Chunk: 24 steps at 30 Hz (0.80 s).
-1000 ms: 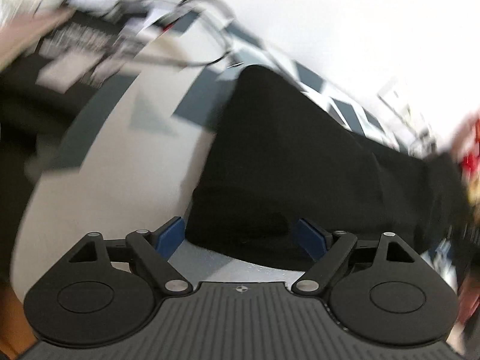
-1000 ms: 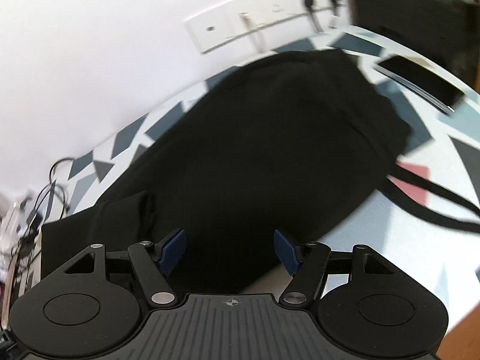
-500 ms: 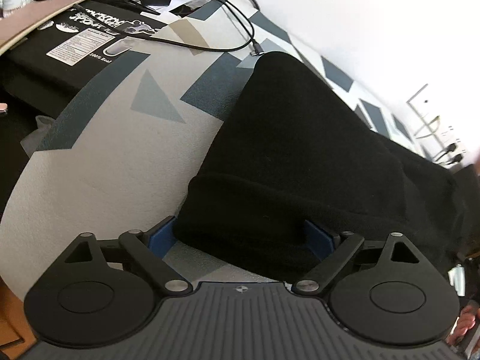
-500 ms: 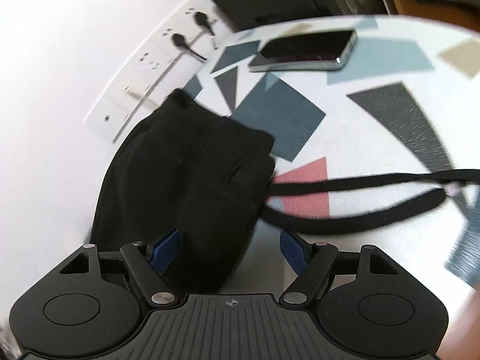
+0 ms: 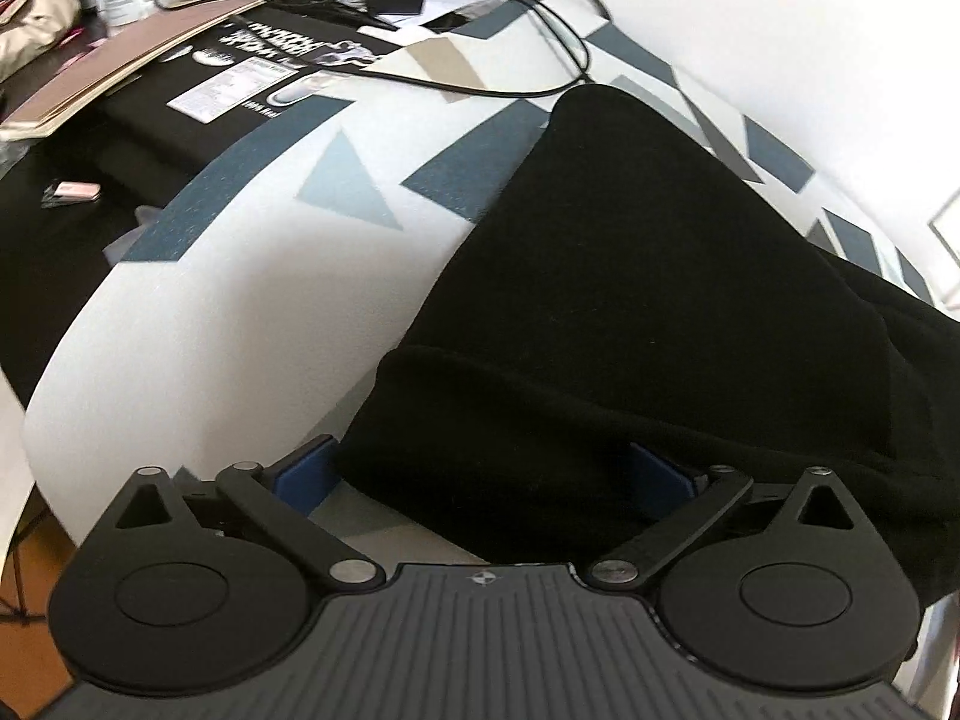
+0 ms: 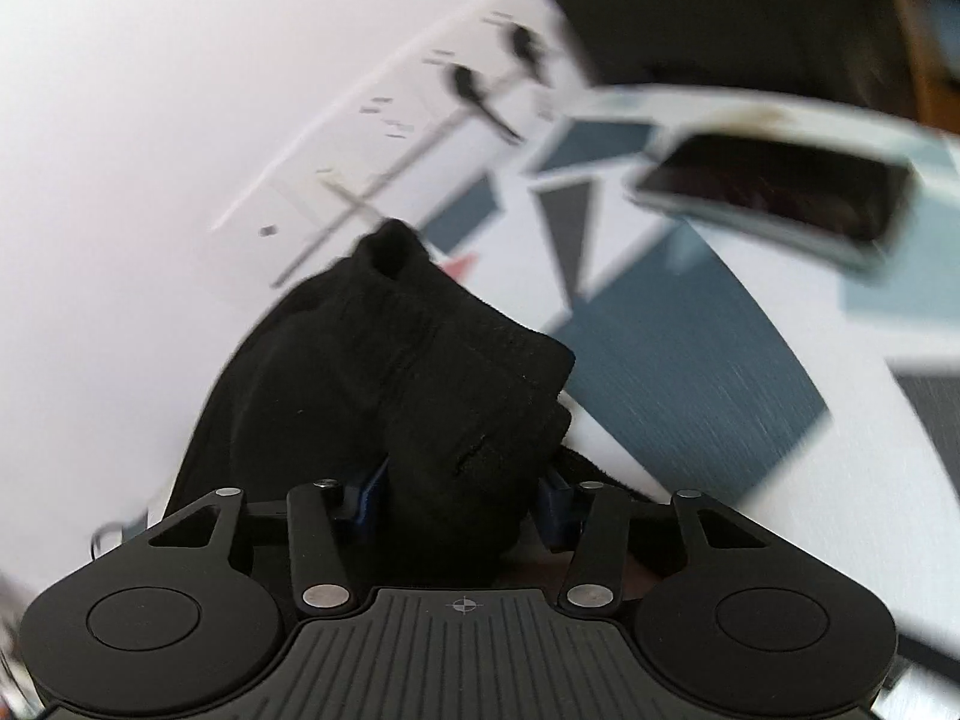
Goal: Fold clothes
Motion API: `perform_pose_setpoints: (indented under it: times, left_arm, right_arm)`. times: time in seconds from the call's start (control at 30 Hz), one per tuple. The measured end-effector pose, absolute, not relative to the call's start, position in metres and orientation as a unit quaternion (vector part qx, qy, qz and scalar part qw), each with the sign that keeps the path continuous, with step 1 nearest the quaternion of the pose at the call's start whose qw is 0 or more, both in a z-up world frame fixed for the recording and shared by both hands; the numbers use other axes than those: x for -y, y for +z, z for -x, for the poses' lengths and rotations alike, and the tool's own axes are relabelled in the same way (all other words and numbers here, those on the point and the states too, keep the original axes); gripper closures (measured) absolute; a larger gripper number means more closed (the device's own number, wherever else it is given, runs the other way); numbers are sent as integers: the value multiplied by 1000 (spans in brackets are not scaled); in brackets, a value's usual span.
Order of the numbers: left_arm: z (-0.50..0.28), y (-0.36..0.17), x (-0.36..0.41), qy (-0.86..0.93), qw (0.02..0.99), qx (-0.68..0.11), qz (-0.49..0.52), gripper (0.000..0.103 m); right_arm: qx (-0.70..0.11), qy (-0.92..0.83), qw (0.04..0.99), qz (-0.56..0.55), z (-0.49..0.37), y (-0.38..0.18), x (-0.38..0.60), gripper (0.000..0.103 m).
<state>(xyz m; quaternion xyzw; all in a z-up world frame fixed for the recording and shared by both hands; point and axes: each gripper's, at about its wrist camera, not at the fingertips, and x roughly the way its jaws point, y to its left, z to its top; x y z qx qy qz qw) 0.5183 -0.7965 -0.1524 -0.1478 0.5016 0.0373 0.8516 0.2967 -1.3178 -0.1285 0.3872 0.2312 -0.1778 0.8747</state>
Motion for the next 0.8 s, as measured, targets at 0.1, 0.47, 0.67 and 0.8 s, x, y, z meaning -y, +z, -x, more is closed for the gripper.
perform_pose_setpoints:
  times: [0.1, 0.47, 0.67, 0.8]
  left_arm:
    - [-519, -152, 801, 47, 852, -503, 142, 0]
    - [-524, -146, 818, 73, 849, -510, 112, 0]
    - [-528, -141, 832, 69, 855, -506, 85, 0]
    - [-531, -142, 841, 67, 857, -506, 78, 0]
  right_arm:
    - [-239, -166, 871, -396, -308, -134, 1328, 46]
    - [-214, -117, 876, -416, -337, -141, 1350, 64]
    - [-168, -90, 915, -355, -323, -97, 1331, 70]
    - [-159, -89, 912, -368, -311, -93, 1337, 68]
